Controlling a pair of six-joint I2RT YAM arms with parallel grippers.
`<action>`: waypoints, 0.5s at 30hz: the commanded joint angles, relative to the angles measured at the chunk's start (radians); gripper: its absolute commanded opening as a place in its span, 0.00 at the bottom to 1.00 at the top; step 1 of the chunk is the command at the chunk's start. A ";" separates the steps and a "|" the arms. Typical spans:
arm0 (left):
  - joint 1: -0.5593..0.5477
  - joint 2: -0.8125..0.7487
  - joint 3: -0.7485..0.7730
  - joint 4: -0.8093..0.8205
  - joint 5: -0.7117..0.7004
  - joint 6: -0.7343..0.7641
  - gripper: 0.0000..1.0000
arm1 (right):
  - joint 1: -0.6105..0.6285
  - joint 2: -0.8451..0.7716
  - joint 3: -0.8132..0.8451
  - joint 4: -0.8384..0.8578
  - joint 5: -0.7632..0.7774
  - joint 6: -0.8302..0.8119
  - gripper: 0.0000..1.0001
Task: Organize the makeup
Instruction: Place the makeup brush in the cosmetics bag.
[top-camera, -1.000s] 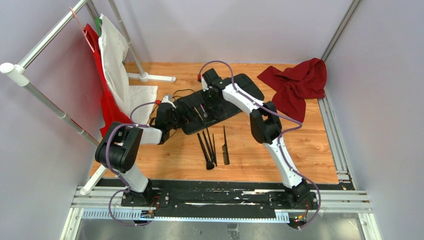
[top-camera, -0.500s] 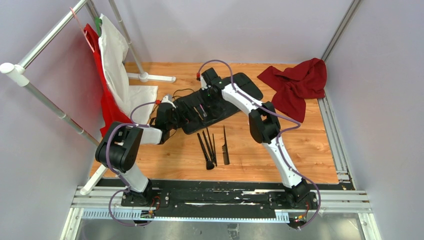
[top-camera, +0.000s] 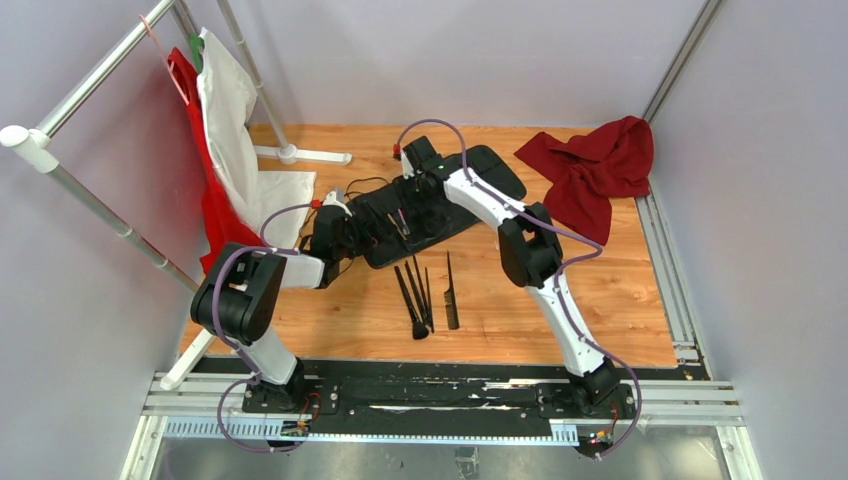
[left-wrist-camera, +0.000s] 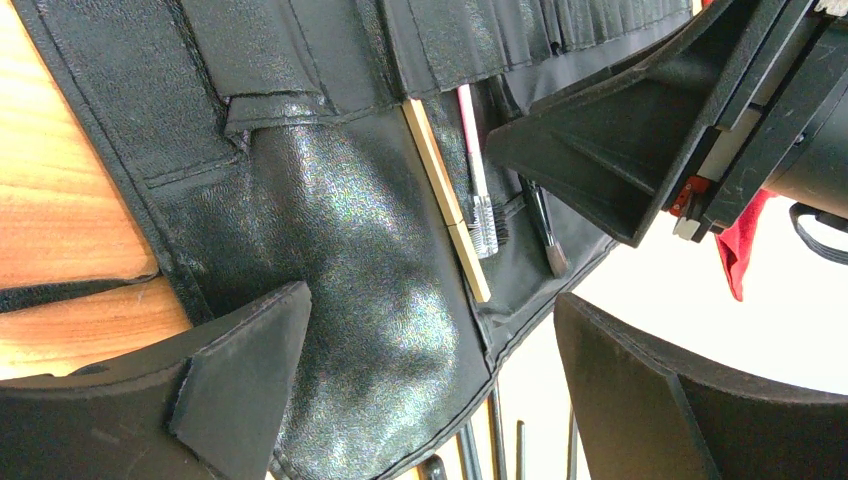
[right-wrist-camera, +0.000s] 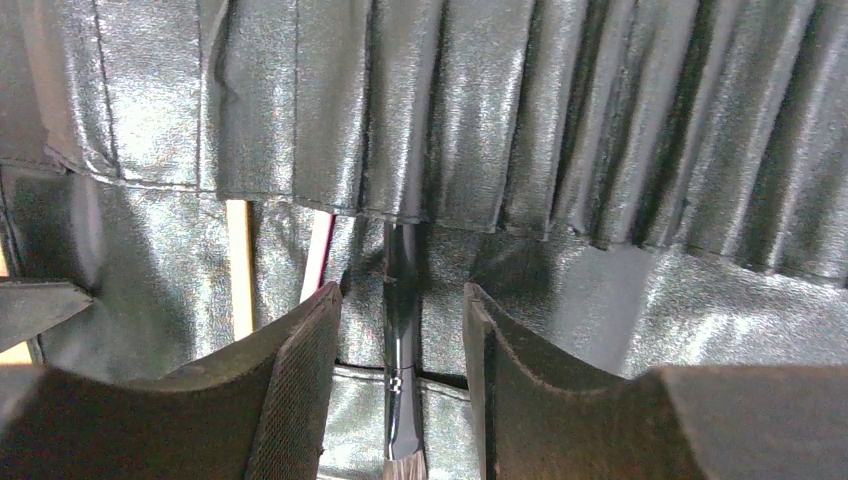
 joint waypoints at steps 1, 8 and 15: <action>-0.008 0.025 0.008 -0.016 0.001 -0.001 0.98 | 0.010 -0.075 -0.026 0.013 0.066 -0.010 0.48; -0.008 0.020 0.006 -0.016 0.001 -0.001 0.98 | 0.006 -0.193 -0.125 0.057 0.156 -0.037 0.48; -0.008 0.016 0.007 -0.016 -0.002 -0.001 0.98 | 0.021 -0.368 -0.345 0.118 0.158 -0.030 0.46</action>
